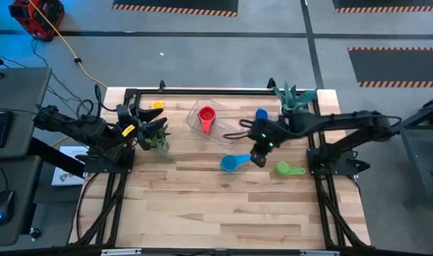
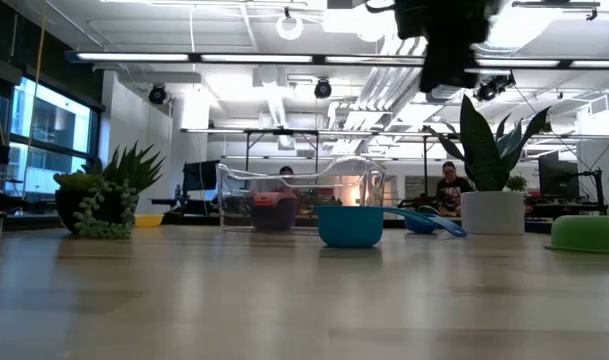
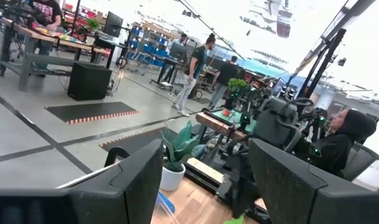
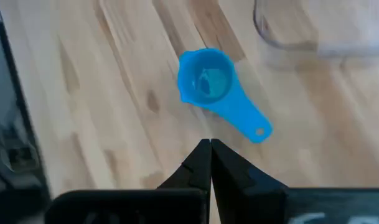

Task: Nest measuring cups in basket
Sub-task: Stack the light blue measuring cup on top of the red measuring cup on the transparent bin

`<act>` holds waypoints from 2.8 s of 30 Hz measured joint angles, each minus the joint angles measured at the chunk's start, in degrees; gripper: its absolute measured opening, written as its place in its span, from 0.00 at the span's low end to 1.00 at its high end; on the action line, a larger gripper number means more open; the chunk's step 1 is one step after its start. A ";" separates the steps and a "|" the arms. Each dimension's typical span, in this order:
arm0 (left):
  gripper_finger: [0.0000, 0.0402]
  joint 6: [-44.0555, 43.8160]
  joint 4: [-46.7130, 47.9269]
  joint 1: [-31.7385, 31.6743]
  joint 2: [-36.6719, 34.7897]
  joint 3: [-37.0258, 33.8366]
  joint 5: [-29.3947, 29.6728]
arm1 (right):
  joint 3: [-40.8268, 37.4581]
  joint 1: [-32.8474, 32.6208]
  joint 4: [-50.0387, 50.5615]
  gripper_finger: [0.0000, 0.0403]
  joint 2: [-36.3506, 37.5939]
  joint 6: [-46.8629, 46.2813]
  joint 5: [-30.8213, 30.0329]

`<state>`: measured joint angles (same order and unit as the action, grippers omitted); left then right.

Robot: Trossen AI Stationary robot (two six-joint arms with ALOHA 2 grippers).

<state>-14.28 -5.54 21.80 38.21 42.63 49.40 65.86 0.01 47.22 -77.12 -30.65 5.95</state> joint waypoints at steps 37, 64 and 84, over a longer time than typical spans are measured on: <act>0.57 -1.72 1.45 -0.02 4.14 0.00 -2.32 | -12.52 -6.27 -3.77 0.07 5.11 -27.00 -13.53; 0.57 7.41 1.45 -0.02 3.77 0.00 -6.90 | -11.23 -22.68 -45.26 0.46 -22.75 -98.57 -35.01; 0.57 5.51 1.42 -0.02 3.73 0.00 -6.90 | -9.28 -16.91 -29.04 0.40 -21.58 -98.82 -27.82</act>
<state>-8.78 -4.12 21.78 41.94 42.63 42.50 56.58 -16.91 18.17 -98.70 -129.47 -21.87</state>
